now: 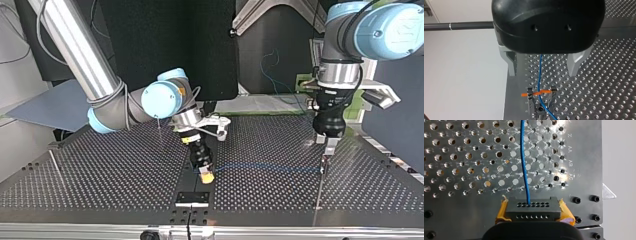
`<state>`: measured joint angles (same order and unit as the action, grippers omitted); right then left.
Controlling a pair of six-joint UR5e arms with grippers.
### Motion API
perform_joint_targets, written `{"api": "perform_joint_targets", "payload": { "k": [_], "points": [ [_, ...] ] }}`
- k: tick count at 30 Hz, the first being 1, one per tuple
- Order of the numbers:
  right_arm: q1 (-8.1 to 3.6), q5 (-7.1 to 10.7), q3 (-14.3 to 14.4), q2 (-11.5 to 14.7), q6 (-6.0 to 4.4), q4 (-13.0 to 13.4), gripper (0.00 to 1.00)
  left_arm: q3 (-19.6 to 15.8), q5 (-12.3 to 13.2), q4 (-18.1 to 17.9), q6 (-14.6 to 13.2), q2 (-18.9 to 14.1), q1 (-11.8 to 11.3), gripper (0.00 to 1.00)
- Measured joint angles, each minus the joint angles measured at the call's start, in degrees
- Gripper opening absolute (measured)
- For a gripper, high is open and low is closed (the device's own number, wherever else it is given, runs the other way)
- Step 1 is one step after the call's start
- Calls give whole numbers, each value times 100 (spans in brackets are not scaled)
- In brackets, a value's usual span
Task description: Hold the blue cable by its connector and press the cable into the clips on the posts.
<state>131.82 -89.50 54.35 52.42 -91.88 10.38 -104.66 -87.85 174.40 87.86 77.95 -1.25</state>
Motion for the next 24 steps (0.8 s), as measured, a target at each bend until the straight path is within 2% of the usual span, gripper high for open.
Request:
{"api": "perform_joint_targets", "payload": {
  "k": [7,15,20,24],
  "points": [
    [-2,0,0,-5,0,-6,0,0,231,-45,159,24,136,98],
    [-1,0,1,-9,-1,0,0,94,617,-184,374,144,323,98],
    [7,2,2,-14,-5,1,0,294,512,-316,516,300,391,98],
    [9,2,2,-16,-6,-1,0,434,347,-281,476,452,445,98]
  ]
}}
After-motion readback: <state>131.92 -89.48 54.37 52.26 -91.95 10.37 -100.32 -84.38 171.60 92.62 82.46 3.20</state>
